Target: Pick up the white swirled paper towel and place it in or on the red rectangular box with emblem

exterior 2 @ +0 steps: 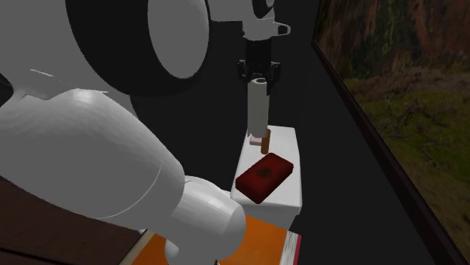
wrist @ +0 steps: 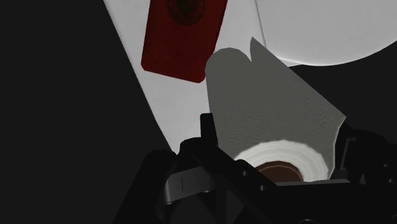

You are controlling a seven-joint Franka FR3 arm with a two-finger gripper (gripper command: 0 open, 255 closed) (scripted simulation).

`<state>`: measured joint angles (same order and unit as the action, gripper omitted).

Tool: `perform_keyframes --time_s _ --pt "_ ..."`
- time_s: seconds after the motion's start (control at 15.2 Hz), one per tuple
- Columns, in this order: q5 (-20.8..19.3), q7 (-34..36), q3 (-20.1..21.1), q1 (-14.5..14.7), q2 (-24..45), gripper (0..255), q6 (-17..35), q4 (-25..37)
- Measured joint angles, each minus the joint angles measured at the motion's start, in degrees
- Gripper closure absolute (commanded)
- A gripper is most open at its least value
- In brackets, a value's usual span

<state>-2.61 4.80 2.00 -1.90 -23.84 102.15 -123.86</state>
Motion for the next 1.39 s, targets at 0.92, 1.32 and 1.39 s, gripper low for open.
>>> perform_keyframes --time_s 0.92,1.32,1.39 --pt "-2.2 -6.3 -4.9 -2.2 -11.9 255 -2.5 -9.0" --pt "-2.4 -6.0 -5.0 -2.3 -12.1 255 2.2 -14.0" --pt "-2.4 -5.9 -5.0 -2.3 -12.0 255 3.0 -14.6"
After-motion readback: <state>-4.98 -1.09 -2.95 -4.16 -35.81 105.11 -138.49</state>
